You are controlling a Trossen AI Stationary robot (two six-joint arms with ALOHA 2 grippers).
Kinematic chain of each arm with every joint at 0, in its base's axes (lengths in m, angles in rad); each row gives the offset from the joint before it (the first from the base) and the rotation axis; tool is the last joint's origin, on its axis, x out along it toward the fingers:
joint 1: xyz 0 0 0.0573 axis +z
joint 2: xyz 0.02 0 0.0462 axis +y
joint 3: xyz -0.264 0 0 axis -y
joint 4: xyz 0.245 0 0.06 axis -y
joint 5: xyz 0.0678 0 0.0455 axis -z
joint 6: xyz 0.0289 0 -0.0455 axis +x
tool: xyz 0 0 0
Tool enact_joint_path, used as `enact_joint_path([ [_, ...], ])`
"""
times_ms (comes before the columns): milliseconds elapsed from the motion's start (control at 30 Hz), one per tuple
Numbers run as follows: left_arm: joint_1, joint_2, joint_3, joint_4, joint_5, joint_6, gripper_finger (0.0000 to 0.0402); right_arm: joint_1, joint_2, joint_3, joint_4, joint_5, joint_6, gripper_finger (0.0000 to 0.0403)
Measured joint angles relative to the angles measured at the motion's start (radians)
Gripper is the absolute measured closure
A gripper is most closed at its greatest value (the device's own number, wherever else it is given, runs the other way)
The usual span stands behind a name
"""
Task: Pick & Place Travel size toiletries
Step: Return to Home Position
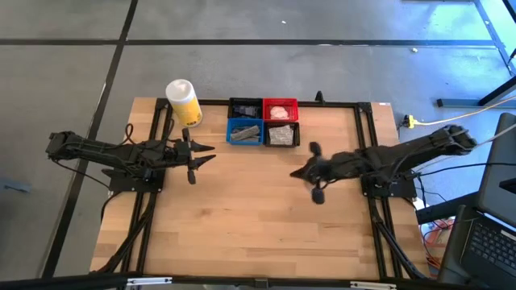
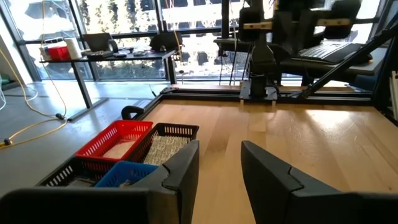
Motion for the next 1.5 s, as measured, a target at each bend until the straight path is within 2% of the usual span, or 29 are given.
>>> enact_joint_path([
  [200, 0.0, 0.0, 0.0, 0.0, 0.0, 0.0, 0.0288, -0.001, -0.239, -0.166, 0.061, 0.003, -0.016, 0.0401],
  [333, 0.0, 0.0, 0.0, 0.0, 0.0, 0.0, 0.0288, -0.002, -0.364, -0.241, 0.068, 0.047, -0.043, 0.04],
  [500, 0.0, 0.0, 0.0, 0.0, 0.0, 0.0, 0.0288, -0.002, -0.474, -0.295, 0.063, 0.053, -0.099, 0.0402],
  [633, 0.0, 0.0, 0.0, 0.0, 0.0, 0.0, 0.0288, -0.002, -0.551, -0.334, 0.012, 0.052, -0.099, 0.04],
  [767, 0.0, 0.0, 0.0, 0.0, 0.0, 0.0, 0.0288, -0.004, -0.63, -0.392, 0.031, 0.053, -0.096, 0.0401],
  [1167, 0.0, 0.0, 0.0, 0.0, 0.0, 0.0, 0.0288, -0.032, -0.604, -0.421, 0.06, 0.053, -0.145, 0.0397],
  [1500, 0.0, 0.0, 0.0, 0.0, 0.0, 0.0, 0.0288, -0.033, -0.604, -0.421, 0.06, 0.06, -0.145, 0.0369],
])
